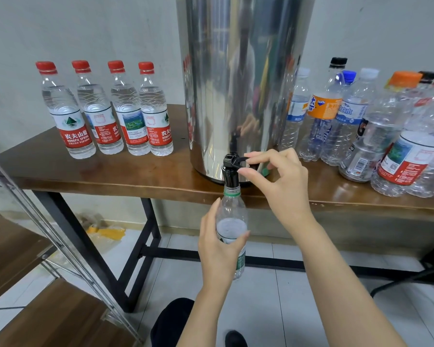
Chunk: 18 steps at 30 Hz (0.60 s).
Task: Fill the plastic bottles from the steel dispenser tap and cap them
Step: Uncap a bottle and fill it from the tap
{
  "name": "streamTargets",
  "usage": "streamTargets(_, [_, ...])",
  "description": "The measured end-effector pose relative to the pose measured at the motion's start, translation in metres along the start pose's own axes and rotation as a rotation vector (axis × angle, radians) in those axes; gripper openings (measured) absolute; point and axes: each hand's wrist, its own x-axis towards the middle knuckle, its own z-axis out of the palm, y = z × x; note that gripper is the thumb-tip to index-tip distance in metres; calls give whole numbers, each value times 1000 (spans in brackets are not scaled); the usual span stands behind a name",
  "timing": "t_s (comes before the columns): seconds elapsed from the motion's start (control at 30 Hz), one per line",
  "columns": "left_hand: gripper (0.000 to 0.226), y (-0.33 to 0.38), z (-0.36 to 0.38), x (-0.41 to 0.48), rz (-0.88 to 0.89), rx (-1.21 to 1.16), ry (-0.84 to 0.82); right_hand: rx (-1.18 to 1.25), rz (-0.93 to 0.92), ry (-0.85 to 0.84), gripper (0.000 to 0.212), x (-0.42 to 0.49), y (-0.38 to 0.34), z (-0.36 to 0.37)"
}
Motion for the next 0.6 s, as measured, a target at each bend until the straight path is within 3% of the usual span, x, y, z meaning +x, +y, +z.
streamTargets(0.3, [89, 0, -1, 0, -19, 24, -5, 106, -52, 97, 10, -7, 9, 15])
streamTargets(0.6, [91, 1, 0, -2, -6, 61, 12, 174, -52, 117, 14, -8, 13, 18])
